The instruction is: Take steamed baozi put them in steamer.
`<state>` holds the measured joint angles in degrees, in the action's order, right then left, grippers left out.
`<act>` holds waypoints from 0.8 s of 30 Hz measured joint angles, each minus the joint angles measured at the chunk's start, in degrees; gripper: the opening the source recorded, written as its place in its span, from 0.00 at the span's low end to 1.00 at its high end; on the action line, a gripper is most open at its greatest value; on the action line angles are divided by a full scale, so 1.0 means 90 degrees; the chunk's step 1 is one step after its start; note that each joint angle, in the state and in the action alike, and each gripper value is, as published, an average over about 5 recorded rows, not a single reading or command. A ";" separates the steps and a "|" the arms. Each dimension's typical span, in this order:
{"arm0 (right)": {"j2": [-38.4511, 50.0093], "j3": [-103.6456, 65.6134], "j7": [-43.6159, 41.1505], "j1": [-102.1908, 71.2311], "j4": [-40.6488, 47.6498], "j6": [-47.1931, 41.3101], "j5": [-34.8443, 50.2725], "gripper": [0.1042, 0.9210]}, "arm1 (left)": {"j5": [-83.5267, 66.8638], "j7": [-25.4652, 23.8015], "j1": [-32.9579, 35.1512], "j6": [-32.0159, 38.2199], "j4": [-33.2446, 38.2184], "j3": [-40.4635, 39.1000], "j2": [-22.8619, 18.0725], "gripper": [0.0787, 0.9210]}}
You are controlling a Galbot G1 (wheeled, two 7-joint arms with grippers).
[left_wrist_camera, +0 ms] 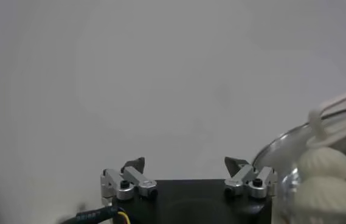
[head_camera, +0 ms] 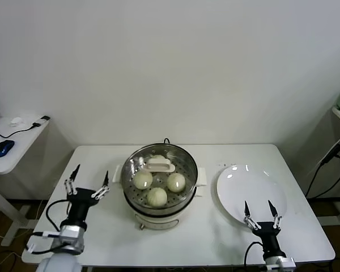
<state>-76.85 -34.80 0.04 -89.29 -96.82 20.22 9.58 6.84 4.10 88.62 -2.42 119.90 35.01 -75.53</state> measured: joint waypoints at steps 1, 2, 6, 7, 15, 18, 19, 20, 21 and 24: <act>-0.0003 0.0007 -0.0001 -0.0006 -0.0008 0.0003 0.0027 0.88 | -0.0242 -0.0003 0.0054 0.0080 -0.0088 0.0070 0.0014 0.88; -0.0005 0.0013 -0.0003 -0.0012 -0.0014 0.0008 0.0050 0.88 | -0.0453 -0.0009 0.0101 0.0163 -0.0185 0.0126 0.0027 0.88; -0.0006 0.0022 -0.0004 -0.0022 -0.0017 0.0034 0.0125 0.88 | -0.0999 -0.0032 0.0211 0.0508 -0.0653 0.0229 0.0072 0.88; -0.0005 0.0024 -0.0006 -0.0022 -0.0014 0.0041 0.0145 0.88 | -0.1082 -0.0033 0.0225 0.0599 -0.0782 0.0231 0.0077 0.88; 0.0028 0.0064 -0.0045 -0.0029 -0.0004 0.0055 0.0299 0.88 | -0.1443 -0.0045 0.0310 0.1211 -0.1692 0.0073 0.0069 0.88; 0.0028 0.0087 -0.0053 -0.0014 0.0000 0.0053 0.0330 0.88 | -0.1517 -0.0052 0.0361 0.1350 -0.1873 0.0015 0.0057 0.88; 0.0027 0.0095 -0.0054 -0.0007 0.0004 0.0052 0.0337 0.88 | -0.1541 -0.0054 0.0375 0.1386 -0.1919 0.0000 0.0055 0.88; 0.0025 0.0103 -0.0054 0.0000 0.0009 0.0050 0.0343 0.88 | -0.1566 -0.0058 0.0389 0.1420 -0.1956 -0.0013 0.0053 0.88; 0.0024 0.0109 -0.0054 0.0007 0.0013 0.0048 0.0348 0.88 | -0.1590 -0.0063 0.0402 0.1451 -0.1989 -0.0027 0.0051 0.88; 0.0020 0.0123 -0.0054 0.0018 0.0020 0.0035 0.0366 0.88 | -0.1651 -0.0076 0.0438 0.1536 -0.2064 -0.0062 0.0047 0.88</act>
<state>-76.67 -33.69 -0.45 -89.12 -96.64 20.53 12.88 -8.02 3.41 92.56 11.41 101.33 34.45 -75.11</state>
